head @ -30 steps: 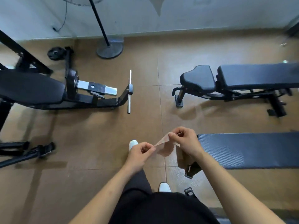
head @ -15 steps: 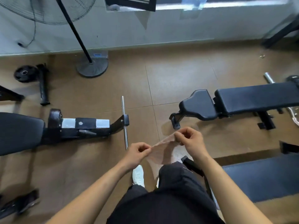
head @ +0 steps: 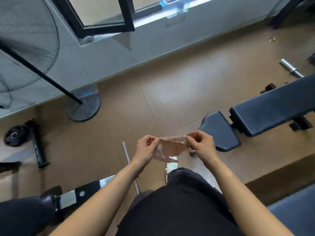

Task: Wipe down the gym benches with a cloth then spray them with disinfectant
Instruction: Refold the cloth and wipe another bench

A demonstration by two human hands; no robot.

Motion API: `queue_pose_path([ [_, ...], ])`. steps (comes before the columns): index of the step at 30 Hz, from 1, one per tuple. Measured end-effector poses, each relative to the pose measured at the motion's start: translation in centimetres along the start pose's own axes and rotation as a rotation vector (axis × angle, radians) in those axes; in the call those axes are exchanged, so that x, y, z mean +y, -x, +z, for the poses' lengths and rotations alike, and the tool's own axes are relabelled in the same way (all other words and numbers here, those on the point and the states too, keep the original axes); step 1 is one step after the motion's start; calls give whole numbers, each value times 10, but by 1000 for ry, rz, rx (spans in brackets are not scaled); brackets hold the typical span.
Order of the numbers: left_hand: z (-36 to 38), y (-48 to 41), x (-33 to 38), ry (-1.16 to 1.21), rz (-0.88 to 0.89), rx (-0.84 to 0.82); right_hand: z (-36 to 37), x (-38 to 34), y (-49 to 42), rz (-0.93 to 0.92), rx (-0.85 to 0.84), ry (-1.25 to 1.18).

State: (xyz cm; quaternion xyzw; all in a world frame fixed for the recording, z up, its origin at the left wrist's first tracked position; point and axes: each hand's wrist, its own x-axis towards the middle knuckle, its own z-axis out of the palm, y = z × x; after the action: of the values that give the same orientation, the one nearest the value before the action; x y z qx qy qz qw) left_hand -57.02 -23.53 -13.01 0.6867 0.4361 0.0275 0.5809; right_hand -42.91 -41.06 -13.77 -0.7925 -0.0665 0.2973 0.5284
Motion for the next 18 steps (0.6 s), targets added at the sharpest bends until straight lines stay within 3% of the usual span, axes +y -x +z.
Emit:
queue_pose_path([
  [6,-11,-124,91,-46,62,25,-2,-65,-121,1,-14,26],
  [18,-21,-386,217,96,22,-116,14,-178,-360,11,97,63],
])
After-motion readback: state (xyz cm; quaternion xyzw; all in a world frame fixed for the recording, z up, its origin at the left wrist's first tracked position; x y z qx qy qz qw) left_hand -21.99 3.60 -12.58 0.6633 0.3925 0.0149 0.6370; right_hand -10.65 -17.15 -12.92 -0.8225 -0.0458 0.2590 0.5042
